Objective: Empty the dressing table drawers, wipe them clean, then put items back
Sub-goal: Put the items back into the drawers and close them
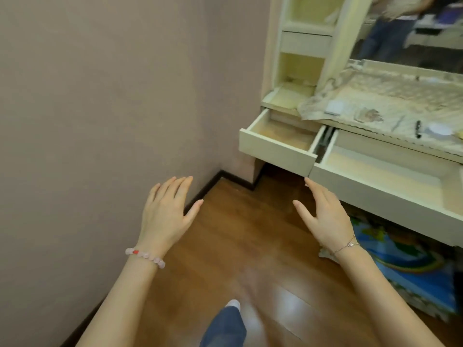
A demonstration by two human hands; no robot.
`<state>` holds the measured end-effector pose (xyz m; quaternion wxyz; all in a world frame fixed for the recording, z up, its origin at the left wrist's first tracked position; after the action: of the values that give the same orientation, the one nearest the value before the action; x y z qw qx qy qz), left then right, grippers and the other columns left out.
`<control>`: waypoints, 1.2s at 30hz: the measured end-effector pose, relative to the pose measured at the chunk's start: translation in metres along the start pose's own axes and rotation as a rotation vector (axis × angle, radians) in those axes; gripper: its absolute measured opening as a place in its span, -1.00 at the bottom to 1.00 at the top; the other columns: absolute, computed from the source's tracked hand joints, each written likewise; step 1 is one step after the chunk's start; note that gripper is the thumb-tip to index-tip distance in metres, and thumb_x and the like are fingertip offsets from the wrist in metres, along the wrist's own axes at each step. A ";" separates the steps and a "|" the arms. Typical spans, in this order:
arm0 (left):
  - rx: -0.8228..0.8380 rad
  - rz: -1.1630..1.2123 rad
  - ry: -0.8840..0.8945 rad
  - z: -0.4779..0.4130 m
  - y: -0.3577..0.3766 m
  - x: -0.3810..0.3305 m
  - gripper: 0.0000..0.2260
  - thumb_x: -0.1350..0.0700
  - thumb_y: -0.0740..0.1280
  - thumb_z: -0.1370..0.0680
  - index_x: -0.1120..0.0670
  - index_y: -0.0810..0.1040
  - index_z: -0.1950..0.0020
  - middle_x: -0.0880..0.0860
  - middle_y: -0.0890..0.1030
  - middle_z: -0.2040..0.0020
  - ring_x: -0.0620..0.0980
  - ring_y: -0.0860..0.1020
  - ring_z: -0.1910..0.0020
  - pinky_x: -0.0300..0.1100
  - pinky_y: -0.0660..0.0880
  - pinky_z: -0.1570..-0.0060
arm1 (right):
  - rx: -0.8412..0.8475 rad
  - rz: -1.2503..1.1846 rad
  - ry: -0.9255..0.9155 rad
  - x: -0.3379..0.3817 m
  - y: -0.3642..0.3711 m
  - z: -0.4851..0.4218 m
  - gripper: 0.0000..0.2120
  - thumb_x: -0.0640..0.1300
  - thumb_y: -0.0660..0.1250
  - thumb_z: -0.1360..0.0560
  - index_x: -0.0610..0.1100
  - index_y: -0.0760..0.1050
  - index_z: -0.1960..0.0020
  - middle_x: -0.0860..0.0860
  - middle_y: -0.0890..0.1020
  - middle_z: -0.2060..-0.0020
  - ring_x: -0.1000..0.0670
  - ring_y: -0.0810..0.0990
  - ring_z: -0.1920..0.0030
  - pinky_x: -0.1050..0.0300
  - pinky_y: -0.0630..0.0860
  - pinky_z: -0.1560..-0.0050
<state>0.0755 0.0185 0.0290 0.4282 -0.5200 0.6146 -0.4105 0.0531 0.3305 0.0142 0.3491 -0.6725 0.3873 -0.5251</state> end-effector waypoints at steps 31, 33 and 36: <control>0.225 0.110 0.514 -0.345 0.187 -0.183 -0.47 -0.18 0.06 -0.55 0.14 0.41 -0.36 0.11 0.54 -0.25 0.10 0.47 -0.26 0.05 0.35 -0.27 | -0.099 0.025 0.521 -0.217 0.003 -0.185 -0.44 0.09 0.18 -0.55 -0.09 0.16 -0.48 -0.03 0.33 -0.42 -0.04 0.27 -0.41 0.05 0.24 -0.38; 0.236 0.117 0.506 -0.365 0.200 -0.203 -0.47 -0.18 0.07 -0.55 0.13 0.42 -0.36 0.11 0.54 -0.24 0.10 0.48 -0.25 0.05 0.36 -0.25 | -0.075 0.030 0.515 -0.241 -0.001 -0.205 -0.44 0.08 0.18 -0.55 -0.10 0.17 -0.47 -0.04 0.34 -0.41 -0.04 0.29 -0.40 0.07 0.24 -0.37; 0.254 0.117 0.501 -0.390 0.218 -0.230 -0.46 -0.20 0.05 -0.55 0.12 0.41 -0.37 0.10 0.52 -0.28 0.10 0.44 -0.29 0.04 0.33 -0.26 | -0.052 0.034 0.505 -0.272 -0.006 -0.232 -0.45 0.08 0.19 -0.55 -0.11 0.19 -0.47 -0.04 0.36 -0.40 -0.04 0.31 -0.40 0.09 0.25 -0.36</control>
<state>-0.3378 0.2966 -0.0393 0.3479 -0.3082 0.6737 -0.5745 -0.2128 0.5602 -0.0515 0.2326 -0.5224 0.4868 -0.6603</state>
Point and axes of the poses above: each hand's wrist, its own z-axis away from the middle knuckle, its own y-axis out of the palm, x = y × z, the point moved 4 cm from there along -z, towards the middle knuckle
